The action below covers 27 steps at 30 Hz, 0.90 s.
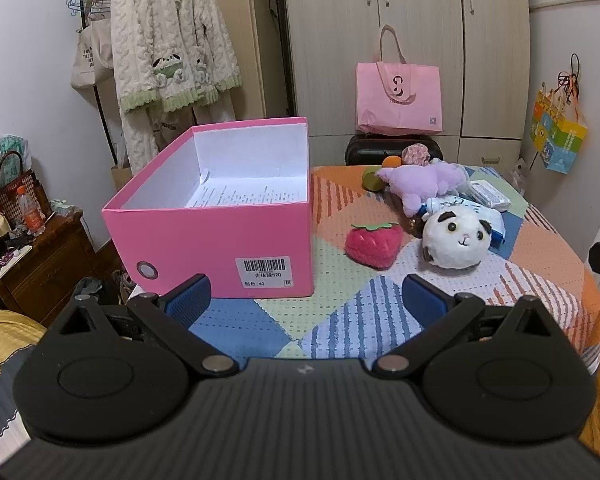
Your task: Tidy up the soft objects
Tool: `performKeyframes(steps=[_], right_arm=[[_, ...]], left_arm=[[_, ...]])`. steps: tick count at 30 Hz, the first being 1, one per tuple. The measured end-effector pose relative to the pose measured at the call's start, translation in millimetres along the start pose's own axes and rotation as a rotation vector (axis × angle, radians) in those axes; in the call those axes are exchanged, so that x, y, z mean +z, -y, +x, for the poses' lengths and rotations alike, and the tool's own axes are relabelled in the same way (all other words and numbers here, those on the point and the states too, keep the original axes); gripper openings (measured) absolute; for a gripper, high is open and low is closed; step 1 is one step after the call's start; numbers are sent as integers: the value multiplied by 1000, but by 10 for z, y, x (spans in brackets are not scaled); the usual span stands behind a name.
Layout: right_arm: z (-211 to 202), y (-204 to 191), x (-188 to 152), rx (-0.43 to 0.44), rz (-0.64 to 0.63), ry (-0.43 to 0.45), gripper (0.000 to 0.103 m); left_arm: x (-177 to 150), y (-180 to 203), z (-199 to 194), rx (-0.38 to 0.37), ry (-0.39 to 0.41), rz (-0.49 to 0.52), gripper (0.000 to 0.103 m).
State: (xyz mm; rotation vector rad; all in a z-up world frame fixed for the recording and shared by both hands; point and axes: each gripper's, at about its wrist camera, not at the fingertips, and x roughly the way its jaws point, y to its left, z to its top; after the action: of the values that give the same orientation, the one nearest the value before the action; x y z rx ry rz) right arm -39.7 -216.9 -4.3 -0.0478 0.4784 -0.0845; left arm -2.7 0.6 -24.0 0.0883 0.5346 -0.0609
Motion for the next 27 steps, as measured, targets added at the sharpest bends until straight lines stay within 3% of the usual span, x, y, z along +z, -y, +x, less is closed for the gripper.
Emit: performKeyframes(steps=[27], right_arm=[[-20,5,-23,39,-23,7,103]], left_arm=[[76,-7,-6,-1,5,2,103]])
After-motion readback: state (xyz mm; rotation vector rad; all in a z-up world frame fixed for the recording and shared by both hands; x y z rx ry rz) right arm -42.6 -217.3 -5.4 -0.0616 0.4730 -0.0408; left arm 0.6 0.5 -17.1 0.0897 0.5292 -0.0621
